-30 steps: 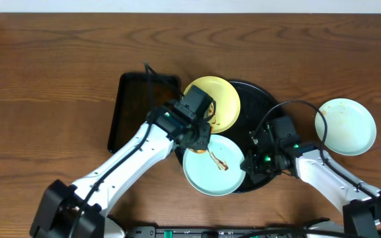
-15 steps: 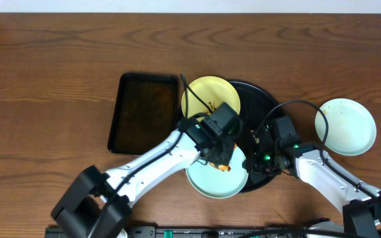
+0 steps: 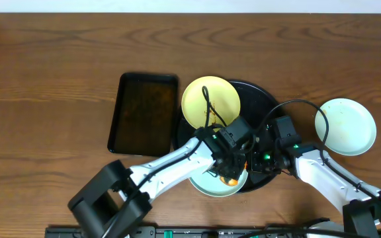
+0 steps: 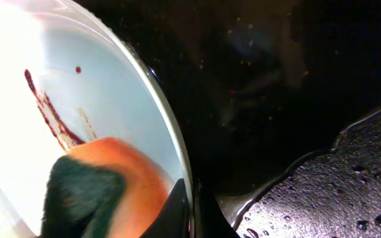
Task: Clean dirty plates on tray and stack at the side
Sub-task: 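Scrub the lower light-blue plate with the sponge in the left gripper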
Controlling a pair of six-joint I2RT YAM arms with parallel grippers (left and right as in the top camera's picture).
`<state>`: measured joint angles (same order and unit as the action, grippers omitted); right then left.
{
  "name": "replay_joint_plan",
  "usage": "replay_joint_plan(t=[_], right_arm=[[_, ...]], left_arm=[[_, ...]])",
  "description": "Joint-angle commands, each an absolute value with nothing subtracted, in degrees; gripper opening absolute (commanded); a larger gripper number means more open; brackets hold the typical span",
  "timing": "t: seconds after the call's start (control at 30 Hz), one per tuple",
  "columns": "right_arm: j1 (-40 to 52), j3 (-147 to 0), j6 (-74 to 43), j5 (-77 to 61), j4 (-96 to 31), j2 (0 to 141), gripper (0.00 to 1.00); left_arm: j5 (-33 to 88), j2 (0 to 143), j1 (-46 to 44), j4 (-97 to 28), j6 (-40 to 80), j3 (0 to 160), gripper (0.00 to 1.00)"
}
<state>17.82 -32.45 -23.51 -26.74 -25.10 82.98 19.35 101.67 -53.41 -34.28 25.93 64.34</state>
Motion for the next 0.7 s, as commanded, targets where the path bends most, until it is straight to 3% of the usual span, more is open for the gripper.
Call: replay_joint_plan(t=[0.0,0.3,0.67], right_arm=[[18.41,-32.25,-24.43,-27.2,-25.21,82.89,0.01],[18.41,-32.25,-24.4,-26.96,-27.29,82.89,0.01],[18.41,-32.25,-24.4,-25.5,-29.54,82.89,0.01]], left_arm=[[17.91,104.03,-53.06,-34.39,26.48,63.96,0.08],[3.92,104.79,-47.88,-34.83,31.0,63.96,0.07],[3.01,104.79,-40.66,-35.77,32.69,63.96,0.08]])
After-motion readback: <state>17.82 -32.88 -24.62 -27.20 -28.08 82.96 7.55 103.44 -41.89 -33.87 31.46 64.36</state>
